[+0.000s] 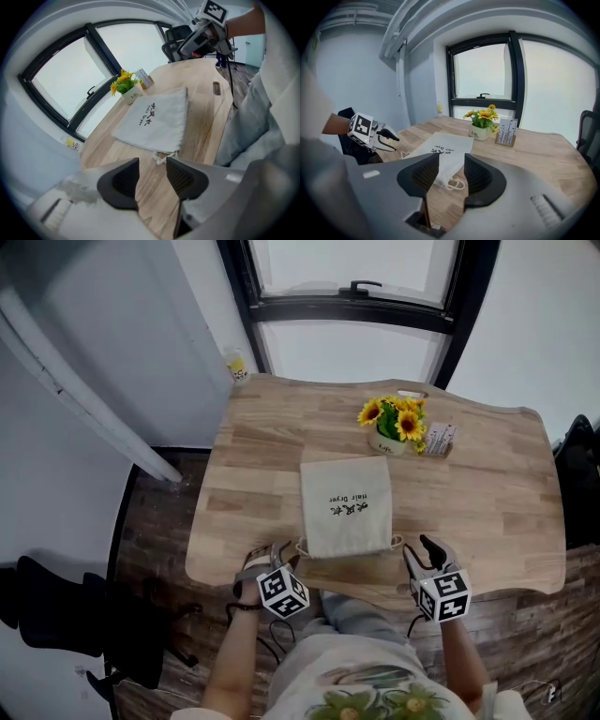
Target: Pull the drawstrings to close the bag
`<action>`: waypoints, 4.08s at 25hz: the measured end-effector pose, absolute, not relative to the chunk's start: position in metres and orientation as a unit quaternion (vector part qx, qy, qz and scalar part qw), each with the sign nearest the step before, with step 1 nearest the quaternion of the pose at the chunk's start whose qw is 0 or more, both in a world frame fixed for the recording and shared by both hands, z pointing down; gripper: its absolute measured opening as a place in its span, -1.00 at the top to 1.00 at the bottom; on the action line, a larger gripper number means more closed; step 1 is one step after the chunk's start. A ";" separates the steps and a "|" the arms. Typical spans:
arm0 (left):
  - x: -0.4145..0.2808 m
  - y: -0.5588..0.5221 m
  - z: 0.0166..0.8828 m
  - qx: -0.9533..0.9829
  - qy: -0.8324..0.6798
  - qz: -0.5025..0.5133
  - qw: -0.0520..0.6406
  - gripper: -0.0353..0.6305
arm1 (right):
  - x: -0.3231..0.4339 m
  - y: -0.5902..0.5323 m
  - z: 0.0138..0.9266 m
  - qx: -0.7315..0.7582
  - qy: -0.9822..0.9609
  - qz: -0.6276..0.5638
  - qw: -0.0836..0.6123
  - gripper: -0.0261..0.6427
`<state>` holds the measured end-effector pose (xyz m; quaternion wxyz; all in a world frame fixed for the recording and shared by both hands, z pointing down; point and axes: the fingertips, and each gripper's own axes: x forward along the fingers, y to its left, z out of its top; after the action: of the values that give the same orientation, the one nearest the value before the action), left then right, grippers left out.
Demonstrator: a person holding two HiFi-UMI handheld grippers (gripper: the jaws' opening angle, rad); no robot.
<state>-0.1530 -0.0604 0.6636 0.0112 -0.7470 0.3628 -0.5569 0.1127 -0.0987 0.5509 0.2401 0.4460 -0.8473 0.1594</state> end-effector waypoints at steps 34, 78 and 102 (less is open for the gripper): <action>-0.131 -0.064 0.740 -0.770 0.211 -0.595 -0.093 0.86 | 0.114 -0.116 0.624 0.372 -0.838 0.114 0.383 0.42; -0.126 -0.060 0.739 -0.743 0.216 -0.592 -0.226 0.86 | 0.111 -0.100 0.721 0.002 -0.781 0.092 0.618 0.88; -0.126 -0.059 0.738 -0.744 0.216 -0.587 -0.235 0.86 | 0.106 -0.095 0.716 0.038 -0.781 0.131 0.609 0.81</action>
<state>-0.1258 -0.0592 0.7382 -0.2348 -0.7442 0.2159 -0.5869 0.1063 -0.0953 0.7164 0.6091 0.0376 -0.7812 0.1315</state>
